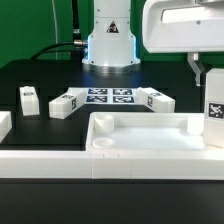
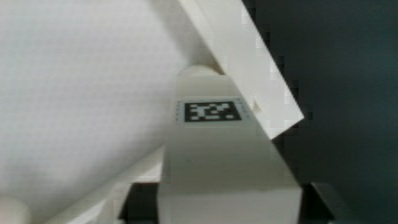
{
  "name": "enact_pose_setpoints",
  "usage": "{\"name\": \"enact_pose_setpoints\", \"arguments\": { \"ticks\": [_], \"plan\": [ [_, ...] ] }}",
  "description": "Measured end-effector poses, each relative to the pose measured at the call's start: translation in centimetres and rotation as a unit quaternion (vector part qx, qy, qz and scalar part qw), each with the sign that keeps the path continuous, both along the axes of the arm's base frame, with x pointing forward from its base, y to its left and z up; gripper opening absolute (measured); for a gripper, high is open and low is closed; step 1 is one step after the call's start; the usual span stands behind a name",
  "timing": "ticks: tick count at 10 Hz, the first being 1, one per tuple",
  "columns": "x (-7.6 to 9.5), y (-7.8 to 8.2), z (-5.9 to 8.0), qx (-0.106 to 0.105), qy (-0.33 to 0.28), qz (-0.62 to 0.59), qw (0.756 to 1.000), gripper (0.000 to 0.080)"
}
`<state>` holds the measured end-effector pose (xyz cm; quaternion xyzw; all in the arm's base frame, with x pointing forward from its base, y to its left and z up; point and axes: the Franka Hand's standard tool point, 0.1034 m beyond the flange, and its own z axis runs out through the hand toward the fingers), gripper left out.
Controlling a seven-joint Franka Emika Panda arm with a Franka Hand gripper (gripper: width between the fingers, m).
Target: Assemble desk
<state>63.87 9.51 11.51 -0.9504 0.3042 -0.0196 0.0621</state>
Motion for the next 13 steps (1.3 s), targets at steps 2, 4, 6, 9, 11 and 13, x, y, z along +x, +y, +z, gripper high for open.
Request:
{"name": "enact_pose_setpoints", "arguments": {
  "ticks": [2, 4, 6, 9, 11, 13],
  "plan": [
    [0.0, -0.1, 0.0, 0.006, 0.007, -0.060, 0.998, 0.0291],
    [0.0, -0.2, 0.0, 0.011, 0.013, -0.122, 0.992, 0.0291],
    [0.0, -0.2, 0.0, 0.015, 0.019, -0.176, 0.984, 0.0291],
    [-0.4, 0.4, -0.2, 0.038, 0.039, -0.295, 0.954, 0.0291],
    [-0.4, 0.9, -0.2, 0.055, 0.052, -0.381, 0.921, 0.0291],
    [-0.3, 0.9, -0.2, 0.060, 0.057, -0.429, 0.900, 0.0291]
  ]
}}
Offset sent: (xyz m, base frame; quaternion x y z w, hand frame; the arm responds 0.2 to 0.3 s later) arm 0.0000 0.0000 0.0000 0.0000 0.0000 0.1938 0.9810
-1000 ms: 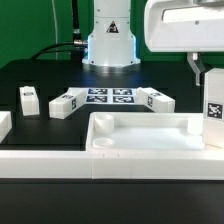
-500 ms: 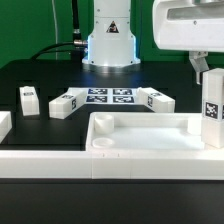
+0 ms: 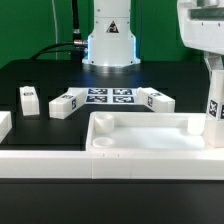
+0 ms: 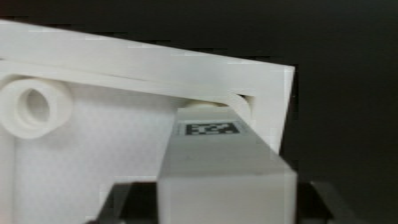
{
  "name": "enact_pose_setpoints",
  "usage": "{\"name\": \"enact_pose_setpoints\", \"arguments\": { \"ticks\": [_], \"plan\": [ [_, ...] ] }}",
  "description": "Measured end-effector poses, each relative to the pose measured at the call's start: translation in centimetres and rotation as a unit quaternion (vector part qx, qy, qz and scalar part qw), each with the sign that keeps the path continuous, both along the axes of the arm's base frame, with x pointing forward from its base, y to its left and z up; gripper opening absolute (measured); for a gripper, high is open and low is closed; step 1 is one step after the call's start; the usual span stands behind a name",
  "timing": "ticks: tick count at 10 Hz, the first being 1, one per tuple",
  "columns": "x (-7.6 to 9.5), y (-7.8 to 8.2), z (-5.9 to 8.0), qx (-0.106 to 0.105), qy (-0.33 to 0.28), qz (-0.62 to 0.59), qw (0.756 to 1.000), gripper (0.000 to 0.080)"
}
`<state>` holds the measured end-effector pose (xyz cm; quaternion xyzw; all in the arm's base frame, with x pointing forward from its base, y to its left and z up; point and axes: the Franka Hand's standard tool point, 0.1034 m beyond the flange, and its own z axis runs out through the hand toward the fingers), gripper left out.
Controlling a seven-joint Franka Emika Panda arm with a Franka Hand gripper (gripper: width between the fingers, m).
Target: Assemble desk
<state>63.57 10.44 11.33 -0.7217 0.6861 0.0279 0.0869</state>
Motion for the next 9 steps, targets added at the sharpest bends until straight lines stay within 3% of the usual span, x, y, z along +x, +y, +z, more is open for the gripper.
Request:
{"name": "enact_pose_setpoints", "arguments": {
  "ticks": [1, 2, 3, 4, 6, 9],
  "plan": [
    [-0.01, 0.02, -0.03, 0.000, 0.000, 0.003, 1.000, 0.0291],
    [-0.03, 0.05, -0.08, -0.001, -0.002, 0.013, 1.000, 0.0376],
    [-0.05, 0.05, -0.12, -0.003, -0.005, 0.035, 0.999, 0.0576],
    [-0.42, 0.16, -0.21, -0.008, 0.006, 0.072, 0.997, 0.0628],
    [-0.04, 0.46, -0.16, -0.023, 0.005, 0.182, 0.983, 0.0643],
    [-0.11, 0.45, -0.24, -0.026, -0.008, 0.268, 0.963, 0.0648]
  ]
}}
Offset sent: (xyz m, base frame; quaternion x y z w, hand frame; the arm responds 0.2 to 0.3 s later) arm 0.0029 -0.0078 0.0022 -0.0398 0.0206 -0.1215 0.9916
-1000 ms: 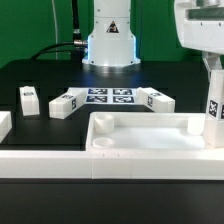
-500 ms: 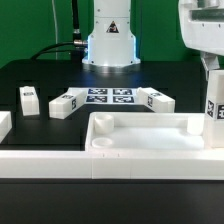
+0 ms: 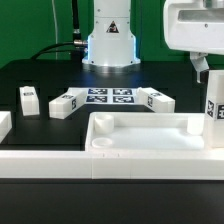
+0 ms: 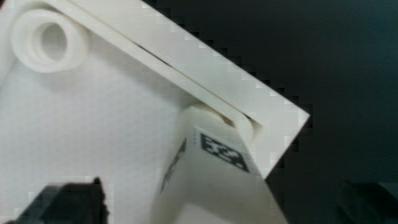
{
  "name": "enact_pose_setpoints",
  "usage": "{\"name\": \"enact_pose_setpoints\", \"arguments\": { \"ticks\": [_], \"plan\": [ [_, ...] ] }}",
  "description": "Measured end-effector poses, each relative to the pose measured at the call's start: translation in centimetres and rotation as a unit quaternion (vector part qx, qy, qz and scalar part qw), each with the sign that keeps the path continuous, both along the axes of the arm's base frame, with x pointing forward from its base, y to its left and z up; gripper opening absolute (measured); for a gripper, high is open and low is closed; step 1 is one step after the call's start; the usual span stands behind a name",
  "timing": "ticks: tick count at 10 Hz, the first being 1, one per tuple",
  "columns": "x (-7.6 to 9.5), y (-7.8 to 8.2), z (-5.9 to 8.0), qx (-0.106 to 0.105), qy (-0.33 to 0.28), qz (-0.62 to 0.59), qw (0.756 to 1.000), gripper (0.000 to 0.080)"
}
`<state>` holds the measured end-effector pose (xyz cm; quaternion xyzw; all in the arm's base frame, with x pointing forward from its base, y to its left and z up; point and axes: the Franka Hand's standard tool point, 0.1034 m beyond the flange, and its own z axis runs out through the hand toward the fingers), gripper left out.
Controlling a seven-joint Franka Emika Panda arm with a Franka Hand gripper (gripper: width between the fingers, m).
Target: Assemble desk
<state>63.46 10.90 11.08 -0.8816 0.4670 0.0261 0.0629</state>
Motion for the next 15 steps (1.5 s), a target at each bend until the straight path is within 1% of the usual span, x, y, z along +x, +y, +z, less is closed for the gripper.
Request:
{"name": "enact_pose_setpoints", "arguments": {
  "ticks": [2, 3, 4, 5, 6, 8, 9, 10, 11, 12, 13, 14, 15],
  "plan": [
    [0.00, -0.01, -0.02, -0.001, -0.011, 0.081, 0.997, 0.0648],
    [-0.01, -0.02, -0.04, -0.002, -0.014, 0.104, 0.995, 0.0648],
    [-0.15, -0.24, -0.13, -0.018, -0.016, 0.175, 0.984, 0.0648],
    [-0.16, -0.33, -0.17, -0.028, -0.020, 0.231, 0.972, 0.0648],
    [-0.12, -0.40, -0.16, -0.028, -0.024, 0.262, 0.964, 0.0648],
    [-0.13, -0.70, -0.37, -0.028, -0.034, 0.364, 0.930, 0.0648],
    [-0.14, -0.63, -0.37, -0.029, -0.036, 0.386, 0.921, 0.0648],
    [-0.17, -0.55, -0.38, -0.032, -0.039, 0.425, 0.904, 0.0648],
    [-0.18, -0.49, -0.39, -0.032, -0.040, 0.438, 0.898, 0.0648],
    [-0.19, -0.55, -0.41, -0.032, -0.040, 0.439, 0.897, 0.0648],
    [-0.21, -0.54, -0.43, -0.032, -0.040, 0.439, 0.897, 0.0547],
    [-0.22, -0.55, -0.44, -0.032, -0.040, 0.439, 0.897, 0.0547],
    [-0.24, -0.55, -0.46, -0.032, -0.039, 0.439, 0.897, 0.0347]
  ]
}}
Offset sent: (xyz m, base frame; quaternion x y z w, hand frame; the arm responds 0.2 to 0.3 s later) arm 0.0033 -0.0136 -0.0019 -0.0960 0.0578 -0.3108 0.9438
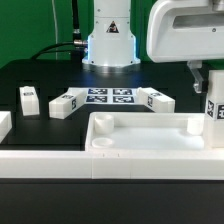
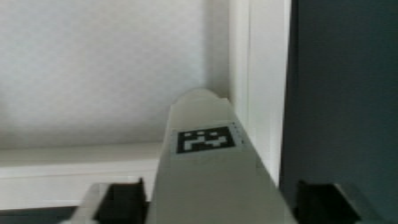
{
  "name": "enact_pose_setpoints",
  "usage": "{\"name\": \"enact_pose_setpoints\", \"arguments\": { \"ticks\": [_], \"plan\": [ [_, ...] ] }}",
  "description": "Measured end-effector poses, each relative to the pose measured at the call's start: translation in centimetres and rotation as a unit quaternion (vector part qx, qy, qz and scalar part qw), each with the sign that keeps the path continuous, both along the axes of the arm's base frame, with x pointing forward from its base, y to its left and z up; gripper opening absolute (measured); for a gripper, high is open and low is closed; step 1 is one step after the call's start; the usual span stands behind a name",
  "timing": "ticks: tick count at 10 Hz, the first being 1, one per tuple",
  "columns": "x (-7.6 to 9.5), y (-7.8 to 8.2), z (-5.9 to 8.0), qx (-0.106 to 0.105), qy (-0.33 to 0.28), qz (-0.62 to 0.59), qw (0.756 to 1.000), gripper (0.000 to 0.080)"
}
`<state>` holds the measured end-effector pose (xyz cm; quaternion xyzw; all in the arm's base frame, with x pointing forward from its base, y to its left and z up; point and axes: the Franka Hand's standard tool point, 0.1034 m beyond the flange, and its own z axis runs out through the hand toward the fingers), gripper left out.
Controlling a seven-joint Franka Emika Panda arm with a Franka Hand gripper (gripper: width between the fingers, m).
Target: Assemble desk
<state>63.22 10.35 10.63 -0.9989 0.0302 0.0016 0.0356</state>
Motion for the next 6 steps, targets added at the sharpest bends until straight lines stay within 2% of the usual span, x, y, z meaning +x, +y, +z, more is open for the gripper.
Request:
{"name": "enact_pose_setpoints", "arguments": {
  "ticks": [1, 4, 6],
  "plan": [
    [0.00, -0.06, -0.01, 0.000, 0.000, 0.000, 1.000, 0.0289],
    [-0.01, -0.05, -0.02, 0.000, 0.001, -0.013, 1.000, 0.0289],
    [-0.11, -0.09, -0.06, 0.011, 0.002, -0.098, 0.995, 0.0289]
  ]
}}
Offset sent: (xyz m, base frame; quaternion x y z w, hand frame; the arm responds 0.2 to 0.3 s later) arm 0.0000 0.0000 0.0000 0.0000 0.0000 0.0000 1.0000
